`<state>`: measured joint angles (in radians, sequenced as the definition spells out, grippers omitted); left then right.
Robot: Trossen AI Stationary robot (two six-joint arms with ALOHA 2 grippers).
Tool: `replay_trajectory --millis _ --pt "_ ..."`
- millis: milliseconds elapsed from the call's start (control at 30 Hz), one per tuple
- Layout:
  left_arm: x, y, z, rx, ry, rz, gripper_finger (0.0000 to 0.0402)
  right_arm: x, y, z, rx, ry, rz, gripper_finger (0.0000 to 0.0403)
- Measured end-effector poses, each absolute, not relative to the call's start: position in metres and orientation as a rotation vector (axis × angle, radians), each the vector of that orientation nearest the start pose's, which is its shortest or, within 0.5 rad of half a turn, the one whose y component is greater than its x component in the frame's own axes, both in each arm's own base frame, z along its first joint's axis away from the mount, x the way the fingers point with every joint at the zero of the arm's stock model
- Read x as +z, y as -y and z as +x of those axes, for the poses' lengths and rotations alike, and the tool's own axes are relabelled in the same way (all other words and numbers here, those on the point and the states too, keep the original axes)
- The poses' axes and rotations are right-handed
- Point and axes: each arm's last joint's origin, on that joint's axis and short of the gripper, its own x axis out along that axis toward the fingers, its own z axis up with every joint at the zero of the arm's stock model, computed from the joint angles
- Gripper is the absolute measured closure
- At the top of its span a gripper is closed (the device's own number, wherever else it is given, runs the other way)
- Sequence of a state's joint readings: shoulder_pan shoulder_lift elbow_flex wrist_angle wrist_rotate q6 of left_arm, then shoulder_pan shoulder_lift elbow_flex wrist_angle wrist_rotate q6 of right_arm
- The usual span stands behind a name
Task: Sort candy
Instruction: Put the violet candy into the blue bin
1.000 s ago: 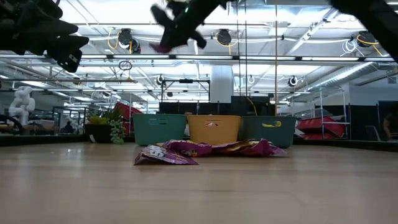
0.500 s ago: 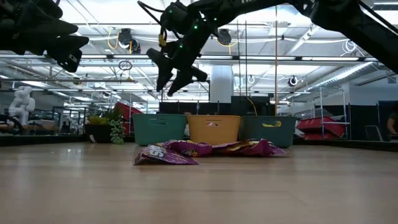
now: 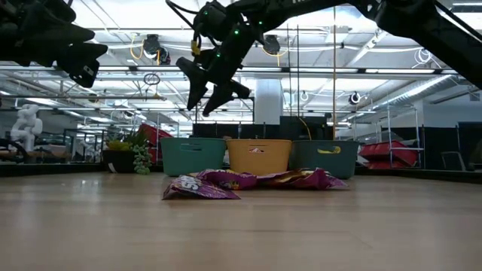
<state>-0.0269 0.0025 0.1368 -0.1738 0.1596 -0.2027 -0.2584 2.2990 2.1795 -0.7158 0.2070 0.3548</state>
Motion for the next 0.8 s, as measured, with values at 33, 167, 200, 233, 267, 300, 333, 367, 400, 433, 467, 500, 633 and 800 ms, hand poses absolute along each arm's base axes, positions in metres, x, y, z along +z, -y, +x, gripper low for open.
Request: replay_trajectory --millis 33,167,200,233,267,300,333,367,400,433,467,500,633,800 --pt "0.193 0.007 0.087 -0.182 -0.058 -0.204 0.0259 0.260 0.136 0.492 -0.582 -0.757 0.348 0.0184" --pt "0.193 0.007 0.087 -0.182 -0.058 -0.204 0.0259 0.261 0.136 0.491 -0.581 -0.766 0.343 0.0184" --pt "0.193 0.007 0.087 -0.182 -0.058 -0.205 0.0259 0.263 0.135 0.489 -0.581 -0.771 0.343 0.0184" --pt "0.193 0.007 0.087 -0.182 -0.058 -0.205 0.0259 0.265 0.135 0.488 -0.581 -0.772 0.343 0.0184" --pt "0.193 0.007 0.087 -0.182 -0.058 -0.205 0.0259 0.270 0.132 0.486 -0.578 -0.772 0.341 0.0184" --pt "0.193 0.007 0.087 -0.182 -0.058 -0.204 0.0259 0.275 0.130 0.483 -0.577 -0.778 0.343 0.0184" --pt "0.193 0.007 0.087 -0.182 -0.058 -0.204 0.0259 0.280 0.127 0.479 -0.576 -0.786 0.342 0.0184" --pt "0.193 0.007 0.087 -0.182 -0.058 -0.205 0.0259 0.285 0.123 0.477 -0.572 -0.791 0.340 0.0184" --pt "0.193 0.007 0.087 -0.182 -0.058 -0.205 0.0259 0.290 0.118 0.474 -0.566 -0.799 0.336 0.0184" --pt "0.193 0.007 0.087 -0.182 -0.058 -0.204 0.0259 0.294 0.113 0.471 -0.566 -0.813 0.329 0.0184" --pt "0.193 0.007 0.087 -0.182 -0.058 -0.205 0.0259 0.296 0.107 0.469 -0.575 -0.829 0.321 0.0184" --pt "0.193 0.007 0.087 -0.182 -0.058 -0.204 0.0259 0.298 0.100 0.466 -0.583 -0.849 0.314 0.0184" --pt "0.193 0.007 0.087 -0.182 -0.058 -0.205 0.0259 0.305 0.068 0.454 -0.650 -0.934 0.240 0.0184" --pt "0.193 0.007 0.087 -0.182 -0.058 -0.205 0.0259 0.306 0.026 0.444 -0.675 -1.010 0.195 0.0184"
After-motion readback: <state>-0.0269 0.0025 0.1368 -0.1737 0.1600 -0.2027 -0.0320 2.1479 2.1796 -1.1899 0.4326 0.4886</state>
